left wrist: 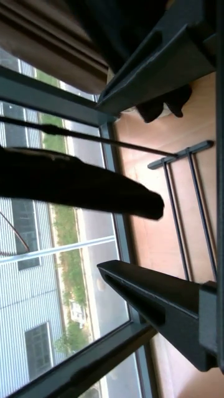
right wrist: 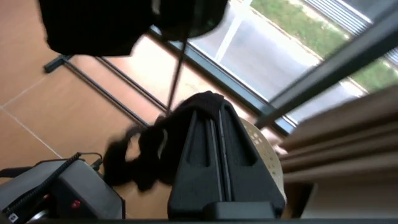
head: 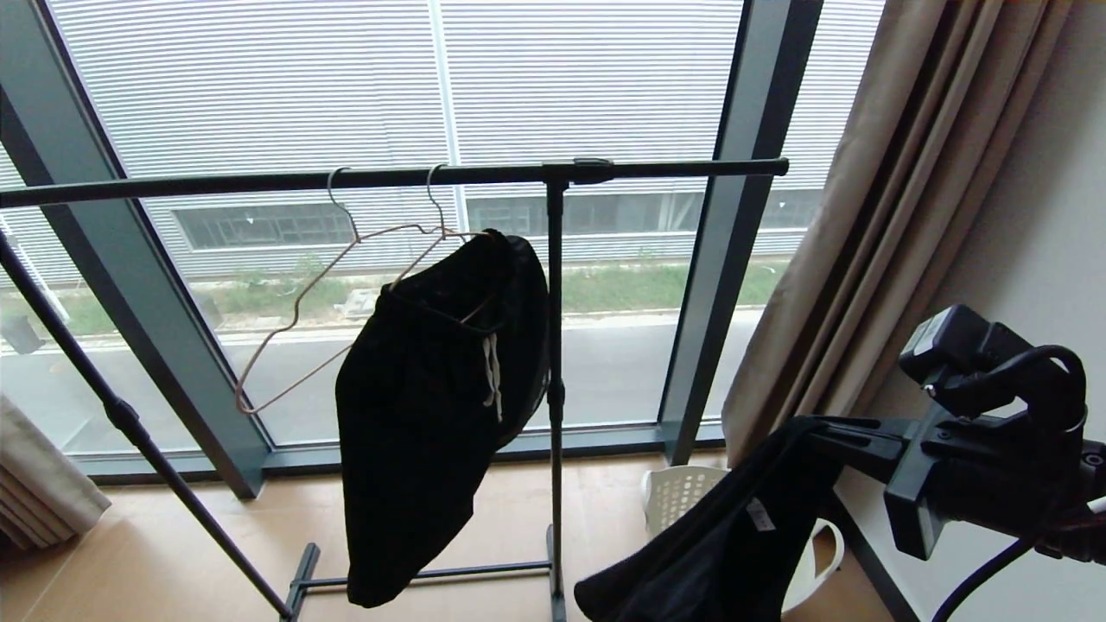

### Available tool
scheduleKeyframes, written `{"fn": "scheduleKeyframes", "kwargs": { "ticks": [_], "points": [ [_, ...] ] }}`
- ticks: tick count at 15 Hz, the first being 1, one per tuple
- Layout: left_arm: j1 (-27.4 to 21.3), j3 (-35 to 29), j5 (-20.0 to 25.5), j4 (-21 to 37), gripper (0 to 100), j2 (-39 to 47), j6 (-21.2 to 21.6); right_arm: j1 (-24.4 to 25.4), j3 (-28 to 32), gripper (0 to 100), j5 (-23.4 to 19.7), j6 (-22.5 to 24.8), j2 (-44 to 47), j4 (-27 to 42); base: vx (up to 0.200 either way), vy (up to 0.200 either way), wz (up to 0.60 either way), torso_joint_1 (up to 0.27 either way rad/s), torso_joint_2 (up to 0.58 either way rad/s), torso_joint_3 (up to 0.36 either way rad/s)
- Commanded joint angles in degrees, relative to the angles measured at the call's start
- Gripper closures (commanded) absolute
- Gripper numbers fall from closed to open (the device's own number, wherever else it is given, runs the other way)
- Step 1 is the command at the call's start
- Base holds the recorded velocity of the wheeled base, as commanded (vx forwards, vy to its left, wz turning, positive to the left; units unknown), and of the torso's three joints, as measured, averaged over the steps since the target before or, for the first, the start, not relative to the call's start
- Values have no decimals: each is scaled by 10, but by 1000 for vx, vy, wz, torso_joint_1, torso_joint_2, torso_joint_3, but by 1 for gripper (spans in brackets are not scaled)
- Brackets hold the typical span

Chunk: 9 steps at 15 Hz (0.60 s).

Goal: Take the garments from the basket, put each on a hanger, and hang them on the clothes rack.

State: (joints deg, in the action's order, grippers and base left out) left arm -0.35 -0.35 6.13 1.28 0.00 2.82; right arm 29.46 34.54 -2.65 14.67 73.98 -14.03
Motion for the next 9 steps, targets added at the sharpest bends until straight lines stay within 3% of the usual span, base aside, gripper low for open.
{"fn": "scheduleKeyframes", "kwargs": {
  "ticks": [1,9],
  "points": [
    [1,0,0,0,0,0,1,2,-1,100,0,0,2,0,0,200,0,17,2,-7],
    [1,0,0,0,0,0,-2,2,-2,100,0,0,2,0,0,200,0,1,0,1]
  ]
}}
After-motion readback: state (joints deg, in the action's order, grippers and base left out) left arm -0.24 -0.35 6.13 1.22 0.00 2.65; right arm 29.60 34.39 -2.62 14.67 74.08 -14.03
